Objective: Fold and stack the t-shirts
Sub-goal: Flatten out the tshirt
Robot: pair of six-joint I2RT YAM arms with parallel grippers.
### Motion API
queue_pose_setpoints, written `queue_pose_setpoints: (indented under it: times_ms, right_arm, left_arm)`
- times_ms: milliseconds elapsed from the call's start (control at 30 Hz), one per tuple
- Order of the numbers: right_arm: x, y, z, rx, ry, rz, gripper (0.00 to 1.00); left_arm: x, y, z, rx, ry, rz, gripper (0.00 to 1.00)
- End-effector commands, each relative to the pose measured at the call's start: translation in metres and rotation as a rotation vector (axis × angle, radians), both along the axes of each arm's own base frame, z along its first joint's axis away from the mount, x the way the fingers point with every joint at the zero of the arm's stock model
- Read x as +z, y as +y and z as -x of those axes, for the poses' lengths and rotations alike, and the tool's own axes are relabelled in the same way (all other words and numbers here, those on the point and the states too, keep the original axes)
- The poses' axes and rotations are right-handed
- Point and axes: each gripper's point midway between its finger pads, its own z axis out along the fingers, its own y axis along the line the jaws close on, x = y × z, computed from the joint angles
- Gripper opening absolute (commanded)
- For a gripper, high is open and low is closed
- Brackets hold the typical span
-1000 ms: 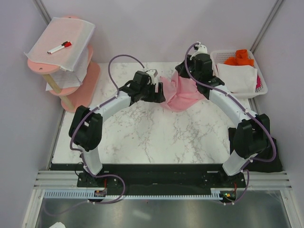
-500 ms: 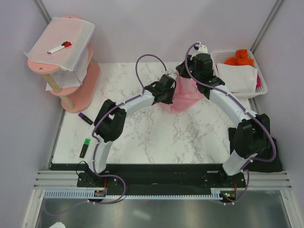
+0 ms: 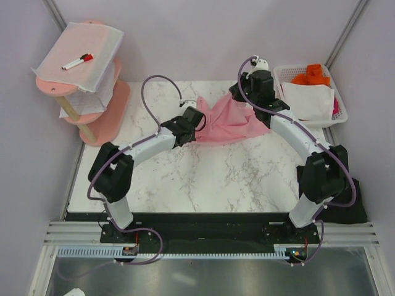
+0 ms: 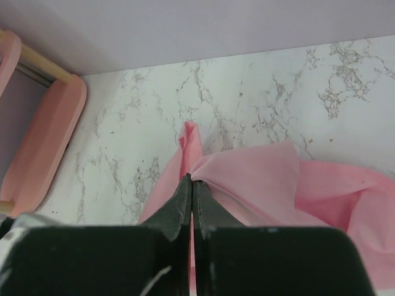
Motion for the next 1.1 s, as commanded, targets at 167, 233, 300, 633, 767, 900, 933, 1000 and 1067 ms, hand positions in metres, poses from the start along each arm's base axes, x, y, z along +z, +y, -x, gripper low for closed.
queue_pose_setpoints:
  times_ms: [167, 233, 300, 633, 767, 900, 933, 1000, 1067]
  right_arm:
    - [-0.048, 0.004, -0.031, -0.023, 0.068, 0.057, 0.00]
    - [-0.059, 0.003, -0.036, -0.026, 0.086, 0.062, 0.00]
    - [-0.076, 0.003, -0.040, -0.027, 0.117, 0.064, 0.00]
    - [-0.105, 0.010, -0.049, 0.005, 0.177, 0.036, 0.00]
    - [-0.112, 0.015, -0.050, 0.018, 0.190, 0.027, 0.00]
    - [-0.119, 0.014, -0.053, 0.016, 0.202, 0.030, 0.00]
    - [-0.121, 0.015, -0.053, 0.019, 0.205, 0.031, 0.00]
    - [-0.129, 0.015, -0.052, 0.022, 0.218, 0.039, 0.00]
    - [-0.135, 0.014, -0.053, 0.019, 0.229, 0.040, 0.00]
  left_arm:
    - [-0.028, 0.094, 0.090, 0.388, 0.005, 0.121, 0.02]
    - [-0.034, 0.101, 0.107, 0.464, 0.021, 0.184, 0.02]
    - [-0.041, 0.109, 0.131, 0.493, 0.043, 0.252, 0.02]
    - [0.016, 0.099, 0.153, 0.221, -0.225, 0.308, 1.00]
    - [0.058, 0.079, 0.113, 0.120, -0.337, 0.172, 1.00]
    - [0.055, 0.055, 0.068, 0.062, -0.258, -0.068, 1.00]
    - [0.028, 0.049, 0.056, 0.061, -0.193, -0.149, 1.00]
    - [0.039, 0.034, 0.027, 0.062, -0.184, -0.161, 1.00]
    - [0.029, 0.018, 0.001, 0.035, -0.138, -0.180, 1.00]
